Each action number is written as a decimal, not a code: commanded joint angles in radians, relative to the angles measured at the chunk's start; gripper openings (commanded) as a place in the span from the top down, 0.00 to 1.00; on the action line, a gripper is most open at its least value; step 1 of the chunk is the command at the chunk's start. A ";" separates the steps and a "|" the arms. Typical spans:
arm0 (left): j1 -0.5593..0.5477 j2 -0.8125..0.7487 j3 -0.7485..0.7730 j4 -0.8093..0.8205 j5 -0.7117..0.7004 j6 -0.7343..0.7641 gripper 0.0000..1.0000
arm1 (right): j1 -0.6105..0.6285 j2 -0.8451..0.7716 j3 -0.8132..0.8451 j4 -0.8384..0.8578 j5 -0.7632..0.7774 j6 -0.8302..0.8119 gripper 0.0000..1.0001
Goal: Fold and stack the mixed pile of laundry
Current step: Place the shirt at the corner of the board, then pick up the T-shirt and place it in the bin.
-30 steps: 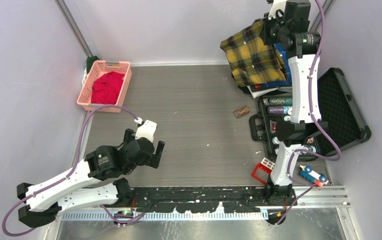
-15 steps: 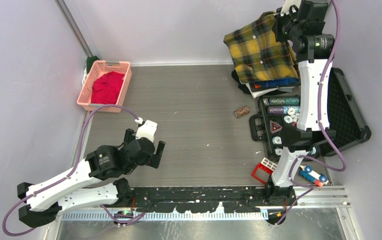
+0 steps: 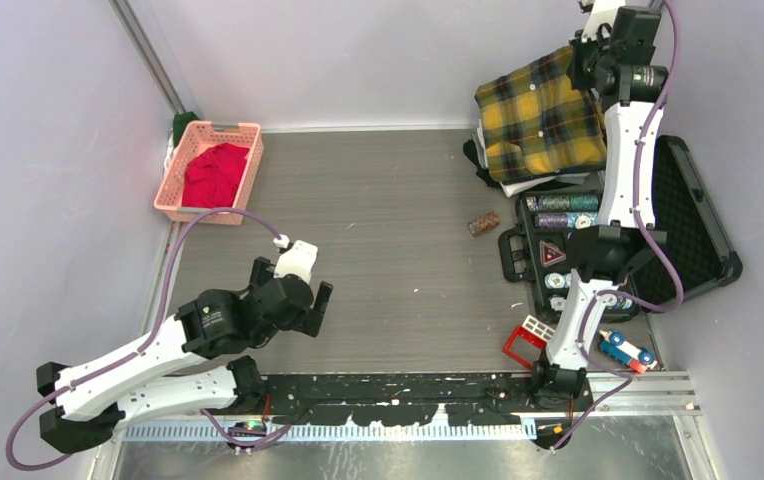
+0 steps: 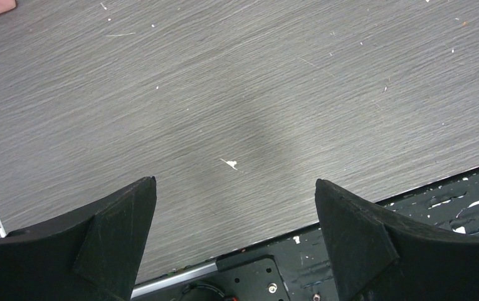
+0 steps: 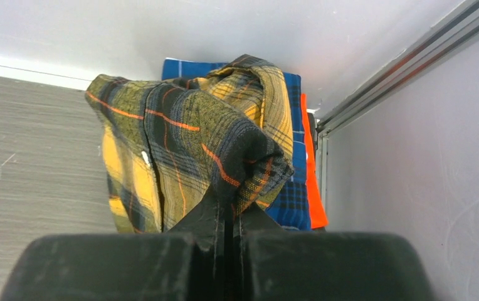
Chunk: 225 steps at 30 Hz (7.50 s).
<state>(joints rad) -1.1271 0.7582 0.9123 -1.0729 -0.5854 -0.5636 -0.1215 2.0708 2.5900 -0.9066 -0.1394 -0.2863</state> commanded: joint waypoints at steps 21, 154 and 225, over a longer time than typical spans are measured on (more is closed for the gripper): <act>0.002 0.038 0.013 0.039 0.009 0.029 0.00 | -0.125 0.324 -0.020 0.617 -0.030 -0.009 0.99; 1.060 0.538 0.458 0.458 0.359 0.147 0.00 | 0.662 -0.885 -1.845 0.849 0.647 0.793 0.22; 1.302 1.579 1.263 0.611 0.242 0.103 1.00 | 0.663 -0.787 -1.788 0.830 0.603 0.775 0.35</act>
<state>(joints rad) 0.1833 2.4474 2.1746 -0.4904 -0.3397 -0.4419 0.5373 1.2793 0.7597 -0.0990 0.4408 0.4812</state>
